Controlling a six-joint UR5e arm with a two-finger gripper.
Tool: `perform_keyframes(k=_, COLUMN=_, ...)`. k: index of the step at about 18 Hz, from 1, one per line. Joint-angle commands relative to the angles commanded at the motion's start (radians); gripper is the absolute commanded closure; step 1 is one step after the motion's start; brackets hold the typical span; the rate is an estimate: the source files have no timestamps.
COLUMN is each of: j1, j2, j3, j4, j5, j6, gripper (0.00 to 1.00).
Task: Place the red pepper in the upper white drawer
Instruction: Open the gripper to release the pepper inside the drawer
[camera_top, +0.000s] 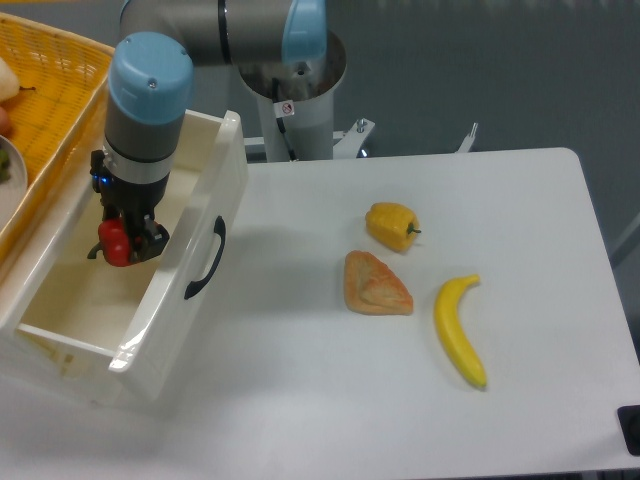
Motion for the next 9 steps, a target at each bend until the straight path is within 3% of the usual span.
perform_keyframes(k=5, j1=-0.021, j2=-0.008, j3=0.000, j4=0.003, j5=0.044, j6=0.002, gripper=0.17)
perform_keyframes(k=9, j1=-0.023, j2=-0.011, j3=0.003, j4=0.003, j5=0.048, j6=0.002, gripper=0.17)
